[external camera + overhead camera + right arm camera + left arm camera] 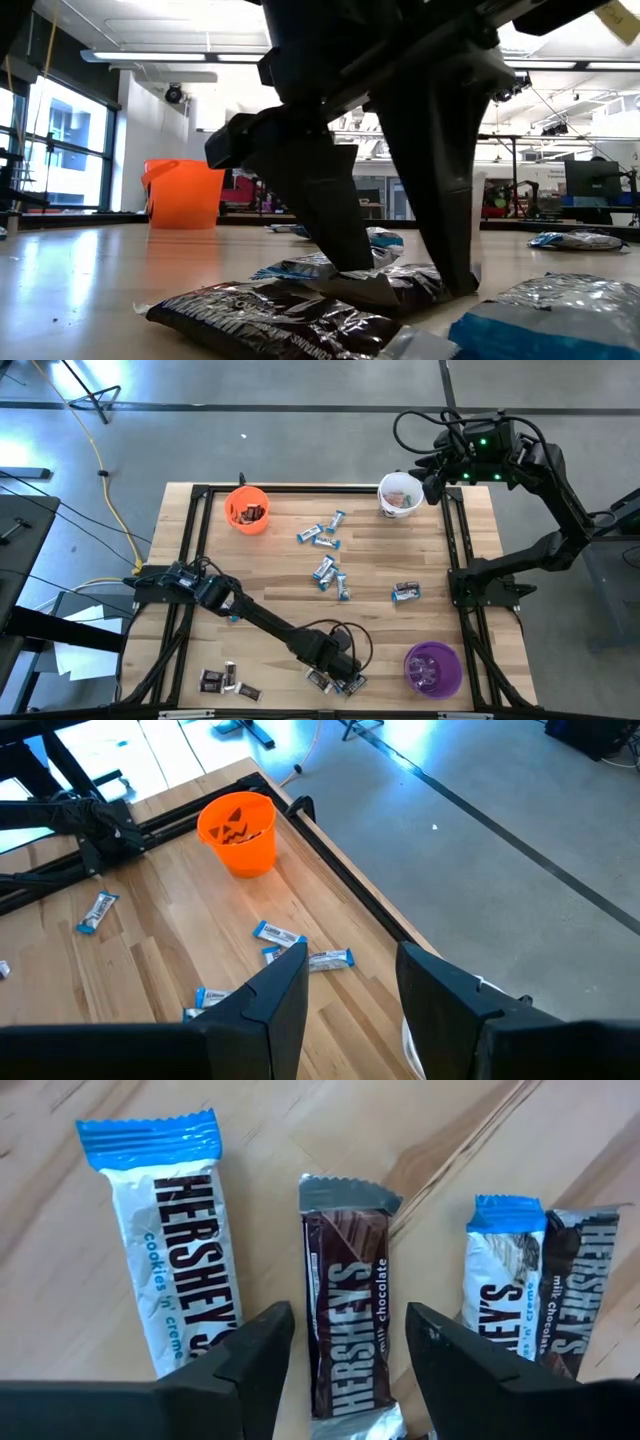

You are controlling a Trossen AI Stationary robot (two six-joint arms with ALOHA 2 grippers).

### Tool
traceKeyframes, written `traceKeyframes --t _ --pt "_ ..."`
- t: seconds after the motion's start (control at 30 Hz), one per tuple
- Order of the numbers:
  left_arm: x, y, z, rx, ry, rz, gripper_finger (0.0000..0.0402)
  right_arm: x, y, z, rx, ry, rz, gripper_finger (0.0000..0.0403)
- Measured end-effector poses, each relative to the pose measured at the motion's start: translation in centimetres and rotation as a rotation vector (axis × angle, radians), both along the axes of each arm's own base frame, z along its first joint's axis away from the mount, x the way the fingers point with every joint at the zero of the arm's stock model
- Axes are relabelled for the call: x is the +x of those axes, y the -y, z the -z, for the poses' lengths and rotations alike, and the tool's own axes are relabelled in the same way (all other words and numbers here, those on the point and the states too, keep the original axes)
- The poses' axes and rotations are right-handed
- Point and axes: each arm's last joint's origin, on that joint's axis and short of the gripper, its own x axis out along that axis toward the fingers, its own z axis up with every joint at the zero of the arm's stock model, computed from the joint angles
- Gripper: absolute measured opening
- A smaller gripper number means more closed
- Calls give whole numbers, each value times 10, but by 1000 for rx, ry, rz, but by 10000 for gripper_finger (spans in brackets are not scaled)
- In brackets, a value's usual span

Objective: Sort candy
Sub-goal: Put the brown chocolate into the orange bucket

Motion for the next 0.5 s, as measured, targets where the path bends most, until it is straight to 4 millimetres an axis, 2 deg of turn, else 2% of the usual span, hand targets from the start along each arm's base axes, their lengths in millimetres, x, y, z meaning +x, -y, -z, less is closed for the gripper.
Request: traceKeyframes --t 0.33,0.5 --pt "-2 -1 1 22 -16 38 92 0 0 0 0 0 0 149" --pt "-1 -1 1 23 -11 45 71 0 0 0 0 0 0 149"
